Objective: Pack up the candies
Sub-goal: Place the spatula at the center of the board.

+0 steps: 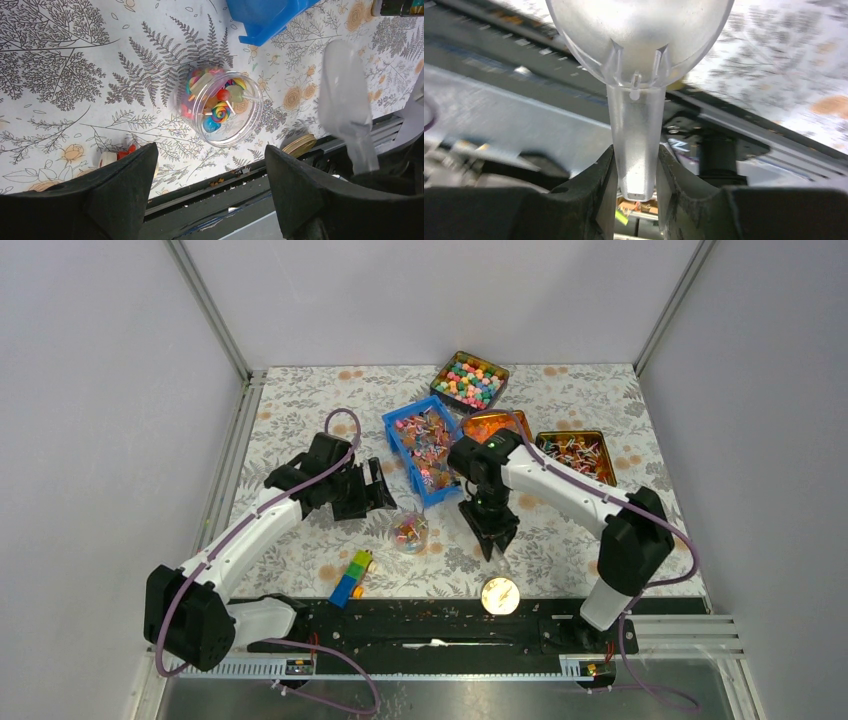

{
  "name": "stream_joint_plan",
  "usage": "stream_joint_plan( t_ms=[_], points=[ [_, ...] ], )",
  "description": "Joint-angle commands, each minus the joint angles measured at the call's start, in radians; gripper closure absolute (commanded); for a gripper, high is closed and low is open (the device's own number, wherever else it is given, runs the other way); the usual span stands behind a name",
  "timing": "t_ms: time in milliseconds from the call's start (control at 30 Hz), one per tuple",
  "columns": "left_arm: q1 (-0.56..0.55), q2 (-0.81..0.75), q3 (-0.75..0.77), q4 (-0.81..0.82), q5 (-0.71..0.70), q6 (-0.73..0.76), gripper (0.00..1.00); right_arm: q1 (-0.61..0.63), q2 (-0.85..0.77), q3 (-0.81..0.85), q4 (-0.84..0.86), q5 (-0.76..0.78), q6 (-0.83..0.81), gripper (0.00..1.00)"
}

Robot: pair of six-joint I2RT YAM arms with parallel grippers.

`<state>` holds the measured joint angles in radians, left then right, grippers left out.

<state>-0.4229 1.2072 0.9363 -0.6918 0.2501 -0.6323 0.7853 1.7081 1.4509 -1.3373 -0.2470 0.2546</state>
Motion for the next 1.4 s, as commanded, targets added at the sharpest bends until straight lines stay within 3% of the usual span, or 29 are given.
stream_joint_plan(
  t_ms=[0,100,500,800,967,1367],
  points=[
    [0.005,-0.004,0.046,0.031,0.019,0.012,0.20,0.003,-0.093,-0.081,0.047,0.356,0.051,1.00],
    [0.004,0.000,0.052,0.020,0.016,0.025,0.20,-0.007,-0.112,-0.148,0.071,0.416,0.095,1.00],
    [0.002,0.043,0.108,-0.009,0.020,0.077,0.20,-0.114,-0.070,-0.275,0.217,0.392,0.140,0.98],
    [-0.020,0.062,0.108,0.057,0.122,0.093,0.20,-0.237,-0.003,-0.308,0.284,0.322,0.101,0.76],
    [-0.057,0.079,0.108,0.102,0.166,0.086,0.20,-0.252,0.004,-0.308,0.288,0.311,0.076,0.52],
    [-0.243,0.206,0.134,0.264,0.311,0.055,0.18,-0.302,-0.048,-0.311,0.291,0.173,0.046,0.20]
  ],
)
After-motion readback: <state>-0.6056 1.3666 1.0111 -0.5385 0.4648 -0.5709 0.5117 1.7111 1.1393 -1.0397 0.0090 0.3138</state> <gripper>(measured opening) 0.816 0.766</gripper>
